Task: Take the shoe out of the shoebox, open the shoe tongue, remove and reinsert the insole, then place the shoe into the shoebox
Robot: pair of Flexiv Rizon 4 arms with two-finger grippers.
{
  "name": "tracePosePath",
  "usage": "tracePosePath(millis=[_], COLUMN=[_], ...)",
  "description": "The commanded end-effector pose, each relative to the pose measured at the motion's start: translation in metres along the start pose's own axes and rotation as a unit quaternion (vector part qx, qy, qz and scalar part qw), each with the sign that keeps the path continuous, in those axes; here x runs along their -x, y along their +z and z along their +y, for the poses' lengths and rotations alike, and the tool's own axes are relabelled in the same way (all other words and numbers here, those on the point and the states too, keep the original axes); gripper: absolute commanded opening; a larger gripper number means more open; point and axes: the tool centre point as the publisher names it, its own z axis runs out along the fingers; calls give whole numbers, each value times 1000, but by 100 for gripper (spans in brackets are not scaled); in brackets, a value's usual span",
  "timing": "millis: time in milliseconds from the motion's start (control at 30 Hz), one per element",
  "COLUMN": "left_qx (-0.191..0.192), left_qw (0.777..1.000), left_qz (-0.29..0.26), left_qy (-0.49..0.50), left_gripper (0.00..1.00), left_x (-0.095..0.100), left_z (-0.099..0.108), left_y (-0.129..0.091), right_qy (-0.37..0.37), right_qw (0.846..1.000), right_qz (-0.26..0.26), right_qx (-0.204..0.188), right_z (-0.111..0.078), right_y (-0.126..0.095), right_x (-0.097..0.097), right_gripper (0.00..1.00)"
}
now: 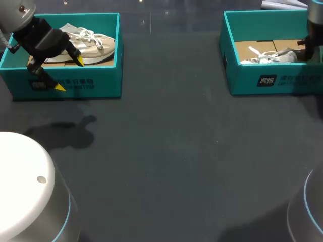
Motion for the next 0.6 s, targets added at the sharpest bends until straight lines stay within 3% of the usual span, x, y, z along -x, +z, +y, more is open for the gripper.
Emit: tracePosePath(millis=[33, 133, 167, 233, 267, 533, 600], left_qx=[2, 2, 2, 2, 2, 2, 2], left_qw=[1000, 1000, 1000, 1000, 1000, 1000, 1000], left_qz=[-1, -1, -1, -1, -1, -1, -1], left_qy=[0, 0, 0, 0, 0, 0, 0], left_gripper=[100, 100, 100, 100, 100, 100, 100], left_x=[-1, -1, -1, -1, -1, -1, -1], left_z=[0, 0, 0, 0, 0, 0, 0], left_y=[0, 0, 0, 0, 0, 0, 0], right_qy=[0, -4, -7, -9, -10, -17, -17], right_qw=[1000, 1000, 1000, 1000, 1000, 1000, 1000], right_qz=[3, 8, 12, 12, 12, 11, 10], right_qx=[2, 3, 3, 3, 4, 17, 22], right_z=[-4, -5, -6, -7, -7, -9, -10], right_y=[-7, -14, -17, -22, -26, -61, -69], right_x=[0, -1, -1, -2, -2, -4, -4], right_gripper=[49, 54, 60, 80, 84, 100, 100])
